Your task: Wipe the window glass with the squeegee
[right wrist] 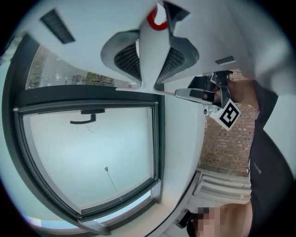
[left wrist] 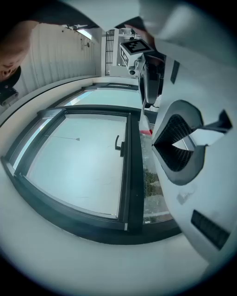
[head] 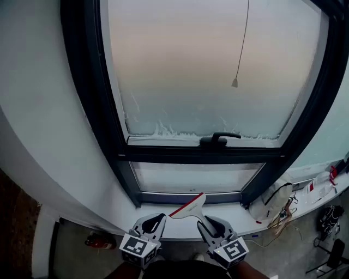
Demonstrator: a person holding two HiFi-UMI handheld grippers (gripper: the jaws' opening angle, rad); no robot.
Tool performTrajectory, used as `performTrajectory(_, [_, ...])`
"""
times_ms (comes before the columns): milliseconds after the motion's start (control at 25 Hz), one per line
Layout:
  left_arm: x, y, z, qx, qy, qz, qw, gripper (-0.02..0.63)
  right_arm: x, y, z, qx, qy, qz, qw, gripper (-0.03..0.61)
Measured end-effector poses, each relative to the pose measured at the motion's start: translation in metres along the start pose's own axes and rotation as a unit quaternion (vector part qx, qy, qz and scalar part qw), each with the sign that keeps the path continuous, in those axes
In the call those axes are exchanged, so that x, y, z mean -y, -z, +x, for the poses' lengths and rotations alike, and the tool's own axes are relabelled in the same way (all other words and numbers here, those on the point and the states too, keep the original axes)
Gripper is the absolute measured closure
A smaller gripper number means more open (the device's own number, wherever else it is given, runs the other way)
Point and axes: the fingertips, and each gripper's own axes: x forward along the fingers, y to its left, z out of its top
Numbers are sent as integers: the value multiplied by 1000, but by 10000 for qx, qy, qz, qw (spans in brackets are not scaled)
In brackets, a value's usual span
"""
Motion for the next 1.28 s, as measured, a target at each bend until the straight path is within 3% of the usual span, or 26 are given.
performTrajectory(400, [25, 1, 11, -59, 25, 69, 10000, 614, 12, -4, -19, 206, -130, 222, 9995, 491])
performTrajectory(640, [41, 15, 19, -235, 142, -537, 9982, 614, 14, -4, -24, 172, -328, 221, 9991, 491])
performTrajectory(1280, [79, 20, 22, -83, -286, -359, 9989, 614, 39, 8, -57, 92, -720, 513, 9960, 491])
